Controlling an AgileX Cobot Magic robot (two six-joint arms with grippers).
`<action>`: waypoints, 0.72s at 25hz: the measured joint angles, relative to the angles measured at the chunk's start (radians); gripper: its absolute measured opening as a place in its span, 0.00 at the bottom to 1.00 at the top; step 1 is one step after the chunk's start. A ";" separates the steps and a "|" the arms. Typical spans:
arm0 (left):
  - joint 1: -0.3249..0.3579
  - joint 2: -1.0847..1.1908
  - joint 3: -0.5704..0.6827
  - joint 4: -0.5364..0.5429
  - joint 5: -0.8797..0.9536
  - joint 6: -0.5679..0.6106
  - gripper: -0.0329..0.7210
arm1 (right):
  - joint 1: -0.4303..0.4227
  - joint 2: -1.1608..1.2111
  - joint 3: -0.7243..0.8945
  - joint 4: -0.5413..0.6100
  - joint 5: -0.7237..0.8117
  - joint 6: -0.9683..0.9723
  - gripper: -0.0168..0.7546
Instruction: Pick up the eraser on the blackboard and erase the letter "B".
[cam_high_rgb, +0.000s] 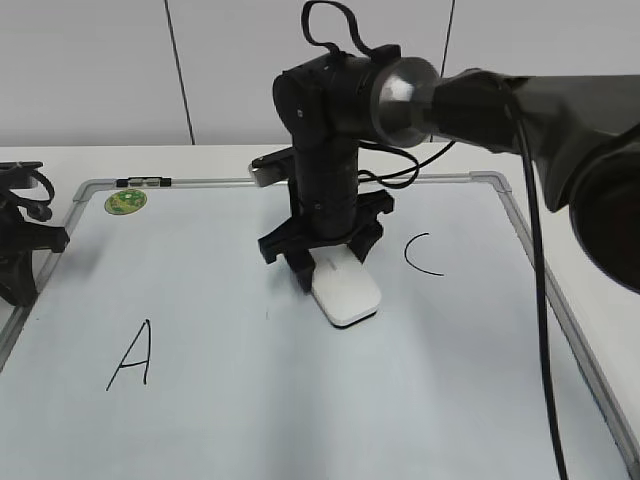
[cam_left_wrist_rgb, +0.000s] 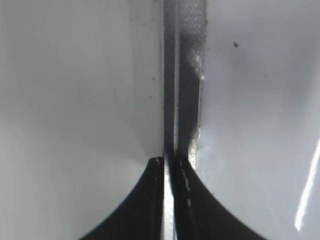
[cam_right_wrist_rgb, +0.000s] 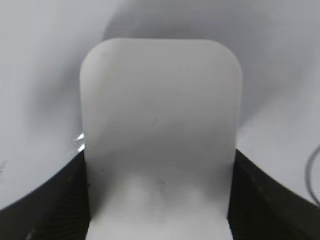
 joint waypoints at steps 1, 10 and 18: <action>0.000 0.000 0.000 0.000 0.000 0.000 0.07 | -0.009 -0.021 0.002 -0.032 0.000 0.017 0.69; 0.000 0.000 0.000 0.001 0.000 -0.001 0.07 | -0.166 -0.224 0.161 -0.108 -0.002 0.107 0.69; 0.000 0.000 0.000 0.001 0.000 -0.001 0.07 | -0.283 -0.382 0.417 -0.121 -0.002 0.130 0.69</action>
